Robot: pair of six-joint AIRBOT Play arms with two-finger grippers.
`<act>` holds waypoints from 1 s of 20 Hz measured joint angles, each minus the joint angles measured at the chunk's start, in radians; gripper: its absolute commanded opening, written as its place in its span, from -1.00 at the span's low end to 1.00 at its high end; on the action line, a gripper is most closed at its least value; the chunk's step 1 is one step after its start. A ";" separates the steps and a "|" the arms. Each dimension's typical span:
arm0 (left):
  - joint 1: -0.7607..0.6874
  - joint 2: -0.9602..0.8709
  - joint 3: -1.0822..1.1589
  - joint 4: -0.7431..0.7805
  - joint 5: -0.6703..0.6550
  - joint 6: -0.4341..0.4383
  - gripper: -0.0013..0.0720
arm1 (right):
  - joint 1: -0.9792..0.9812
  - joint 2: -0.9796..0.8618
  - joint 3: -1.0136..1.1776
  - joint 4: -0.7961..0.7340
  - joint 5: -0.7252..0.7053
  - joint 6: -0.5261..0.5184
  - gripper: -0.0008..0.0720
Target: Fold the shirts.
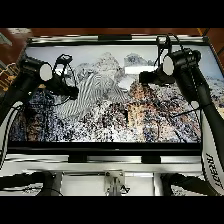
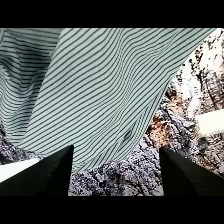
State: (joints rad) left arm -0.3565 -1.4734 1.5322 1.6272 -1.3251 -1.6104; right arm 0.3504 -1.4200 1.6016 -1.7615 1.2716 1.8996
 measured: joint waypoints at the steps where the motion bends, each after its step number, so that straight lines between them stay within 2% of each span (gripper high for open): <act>1: 0.003 -0.018 0.000 0.004 0.006 0.000 0.81 | 0.000 0.000 0.000 -0.035 0.011 0.000 0.63; 2: 0.007 -0.038 0.000 0.005 0.010 0.000 1.00 | 0.000 0.000 0.000 -0.071 0.024 0.000 0.63; 4: 0.015 -0.073 0.000 0.011 0.044 -0.008 1.00 | -0.001 0.000 0.000 -0.124 0.049 0.000 0.63; 8: 0.060 -0.142 0.000 0.019 0.155 -0.102 1.00 | -0.006 0.000 0.000 -0.168 0.098 -0.014 0.63; 13: 0.085 -0.228 0.000 -0.101 0.333 -0.143 0.95 | -0.006 0.006 0.000 -0.069 0.133 -0.083 0.63; 14: 0.088 -0.248 0.000 -0.148 0.359 -0.146 0.39 | -0.006 0.010 0.000 -0.039 0.135 -0.091 0.63; 15: 0.088 -0.263 0.000 -0.185 0.377 -0.149 -0.36 | -0.006 0.015 0.000 -0.011 0.136 -0.100 0.63; 16: 0.088 -0.276 0.000 -0.216 0.388 -0.149 -0.70 | -0.006 0.022 0.000 0.010 0.138 -0.106 0.63; 17: 0.088 -0.283 0.000 -0.237 0.394 -0.148 -0.79 | -0.006 0.031 0.000 0.023 0.140 -0.110 0.63; 20: 0.088 -0.285 0.000 -0.296 0.396 -0.084 -0.80 | -0.006 0.068 0.000 0.026 0.141 -0.125 0.63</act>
State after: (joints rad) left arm -0.2687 -1.7588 1.5322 1.3312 -0.9291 -1.6943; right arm 0.3443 -1.3518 1.6016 -1.7355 1.4128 1.7748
